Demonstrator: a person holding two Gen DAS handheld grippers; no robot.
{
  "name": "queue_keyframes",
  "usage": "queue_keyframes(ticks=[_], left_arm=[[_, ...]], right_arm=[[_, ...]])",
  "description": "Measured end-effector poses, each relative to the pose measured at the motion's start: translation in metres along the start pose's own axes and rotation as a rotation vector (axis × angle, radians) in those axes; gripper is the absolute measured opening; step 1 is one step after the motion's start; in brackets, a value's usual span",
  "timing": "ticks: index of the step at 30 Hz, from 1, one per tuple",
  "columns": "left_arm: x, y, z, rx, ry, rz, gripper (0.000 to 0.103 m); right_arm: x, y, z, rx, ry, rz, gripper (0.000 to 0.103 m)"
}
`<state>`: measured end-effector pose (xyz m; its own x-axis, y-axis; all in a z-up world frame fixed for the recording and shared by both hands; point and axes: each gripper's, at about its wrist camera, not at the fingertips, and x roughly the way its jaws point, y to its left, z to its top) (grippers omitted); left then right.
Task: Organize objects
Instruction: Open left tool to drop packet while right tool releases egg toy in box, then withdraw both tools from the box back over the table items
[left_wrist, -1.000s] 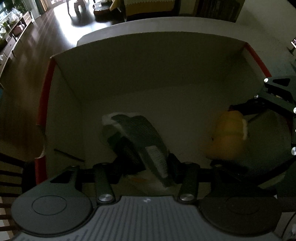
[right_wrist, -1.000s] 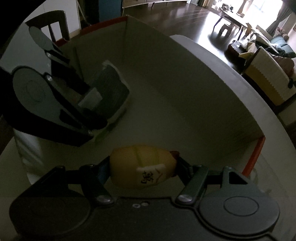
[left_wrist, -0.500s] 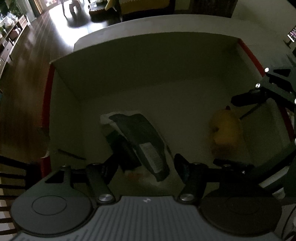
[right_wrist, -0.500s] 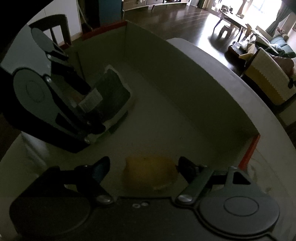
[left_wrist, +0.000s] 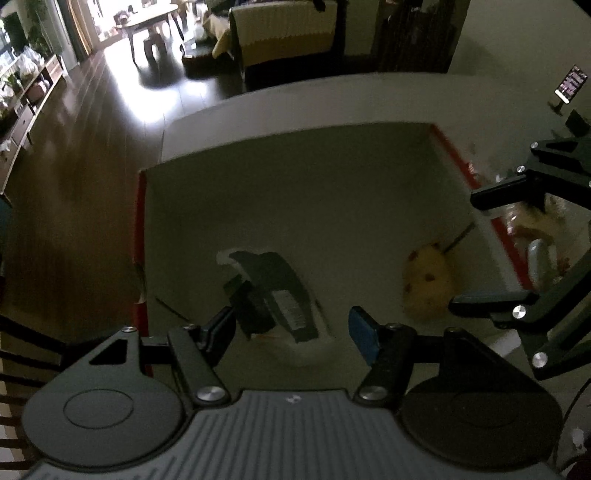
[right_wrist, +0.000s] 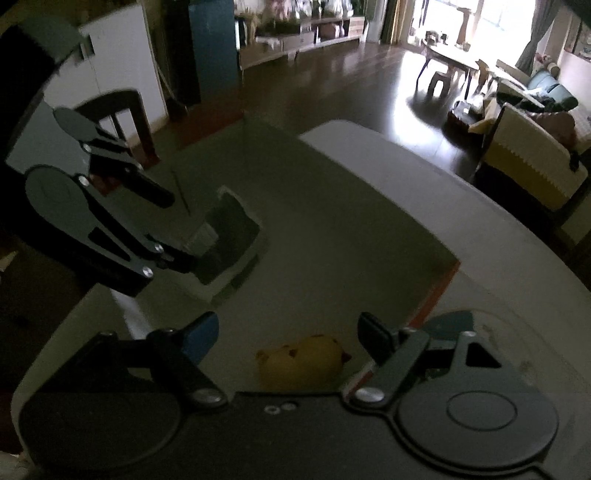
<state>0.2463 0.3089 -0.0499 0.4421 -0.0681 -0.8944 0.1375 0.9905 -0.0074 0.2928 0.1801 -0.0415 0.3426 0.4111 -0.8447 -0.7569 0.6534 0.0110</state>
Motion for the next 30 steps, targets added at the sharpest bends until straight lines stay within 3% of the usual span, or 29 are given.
queue_keyframes(ticks=[16, 20, 30], left_arm=[[-0.061, -0.092, -0.019, -0.039, -0.132, -0.012, 0.067], [-0.065, -0.116, -0.025, -0.051, -0.146, -0.011, 0.072], [-0.064, -0.172, -0.035, -0.050, -0.155, -0.023, 0.072]], right_arm=[[-0.091, -0.030, -0.061, 0.084, -0.167, 0.027, 0.083], [-0.107, -0.034, -0.082, 0.076, -0.170, 0.026, 0.083], [-0.130, -0.056, -0.125, 0.106, -0.173, 0.004, 0.084]])
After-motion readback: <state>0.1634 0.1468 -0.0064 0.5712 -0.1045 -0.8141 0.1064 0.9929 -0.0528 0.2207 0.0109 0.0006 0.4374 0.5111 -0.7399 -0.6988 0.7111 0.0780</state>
